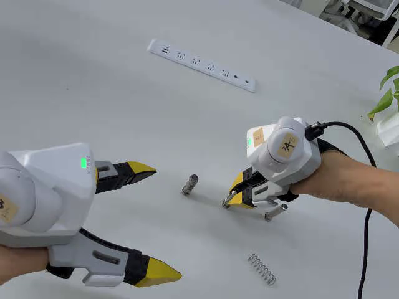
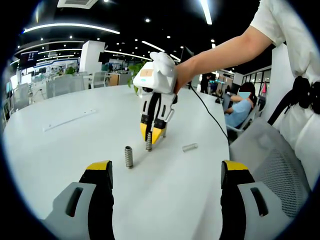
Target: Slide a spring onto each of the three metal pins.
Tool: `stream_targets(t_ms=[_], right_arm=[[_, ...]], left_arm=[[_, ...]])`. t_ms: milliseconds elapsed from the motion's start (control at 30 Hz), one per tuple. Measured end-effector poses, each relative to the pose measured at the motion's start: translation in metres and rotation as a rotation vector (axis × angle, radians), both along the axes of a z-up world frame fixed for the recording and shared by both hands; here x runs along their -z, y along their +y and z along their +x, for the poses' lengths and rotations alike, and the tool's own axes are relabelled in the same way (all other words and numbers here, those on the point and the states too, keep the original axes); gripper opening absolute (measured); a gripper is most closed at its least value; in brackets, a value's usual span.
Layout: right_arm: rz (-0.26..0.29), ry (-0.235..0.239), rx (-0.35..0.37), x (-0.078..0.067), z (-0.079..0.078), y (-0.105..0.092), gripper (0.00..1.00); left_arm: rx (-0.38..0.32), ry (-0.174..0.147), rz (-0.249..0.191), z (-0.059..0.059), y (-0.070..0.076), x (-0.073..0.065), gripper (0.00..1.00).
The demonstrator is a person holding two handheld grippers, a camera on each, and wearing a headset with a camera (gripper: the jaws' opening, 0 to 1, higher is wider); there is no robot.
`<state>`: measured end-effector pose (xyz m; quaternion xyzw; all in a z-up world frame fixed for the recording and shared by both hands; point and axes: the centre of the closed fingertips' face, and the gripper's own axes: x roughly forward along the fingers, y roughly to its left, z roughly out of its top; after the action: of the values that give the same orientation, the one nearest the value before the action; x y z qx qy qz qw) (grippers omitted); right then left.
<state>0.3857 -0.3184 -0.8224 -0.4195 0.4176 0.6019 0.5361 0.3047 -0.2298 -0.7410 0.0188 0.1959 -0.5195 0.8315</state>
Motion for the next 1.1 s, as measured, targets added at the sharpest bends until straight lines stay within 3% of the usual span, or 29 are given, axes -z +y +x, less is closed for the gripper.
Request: stream_targets(t_ms=[600,1100], right_arm=[[0.013,-0.001,0.02,-0.008,-0.001,0.0,0.17],[0.082,-0.022,0.059,-0.038,-0.008,-0.002,0.33]], left_arm=[[-0.001,-0.004,0.009,-0.001,0.002,-0.001,0.88],[0.013,-0.024,0.027,-0.003,0.0,-0.01,0.89]])
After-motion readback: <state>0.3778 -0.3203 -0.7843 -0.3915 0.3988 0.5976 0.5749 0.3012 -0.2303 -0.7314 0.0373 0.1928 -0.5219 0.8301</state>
